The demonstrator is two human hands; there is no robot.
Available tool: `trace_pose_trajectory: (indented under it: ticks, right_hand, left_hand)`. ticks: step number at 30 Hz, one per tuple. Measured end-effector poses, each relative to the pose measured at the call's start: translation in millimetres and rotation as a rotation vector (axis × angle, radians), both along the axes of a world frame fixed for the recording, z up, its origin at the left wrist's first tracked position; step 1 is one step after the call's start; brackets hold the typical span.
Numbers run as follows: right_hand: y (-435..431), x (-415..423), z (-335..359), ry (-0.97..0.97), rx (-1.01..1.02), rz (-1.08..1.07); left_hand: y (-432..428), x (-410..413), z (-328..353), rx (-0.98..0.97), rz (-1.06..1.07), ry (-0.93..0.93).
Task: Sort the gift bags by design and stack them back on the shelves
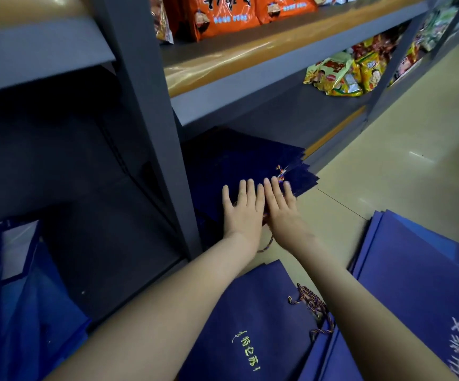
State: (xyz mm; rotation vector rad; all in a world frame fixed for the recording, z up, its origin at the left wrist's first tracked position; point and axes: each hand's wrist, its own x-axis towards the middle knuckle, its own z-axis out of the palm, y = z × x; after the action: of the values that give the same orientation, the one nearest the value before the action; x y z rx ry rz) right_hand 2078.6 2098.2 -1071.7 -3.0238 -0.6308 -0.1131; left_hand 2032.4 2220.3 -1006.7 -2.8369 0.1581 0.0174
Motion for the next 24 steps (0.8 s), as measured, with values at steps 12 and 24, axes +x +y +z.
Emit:
trace_pose_trajectory:
  ticks: [12,24]
  right_hand:
    - [-20,-151,-76,0.069,0.095,0.202]
    - [-38,-211,-114,0.413,-0.117,0.075]
  left_hand:
    - [40,-135,-90,-0.281,-0.373,0.253]
    - [79,-137,-140,-0.351,0.126,0.657]
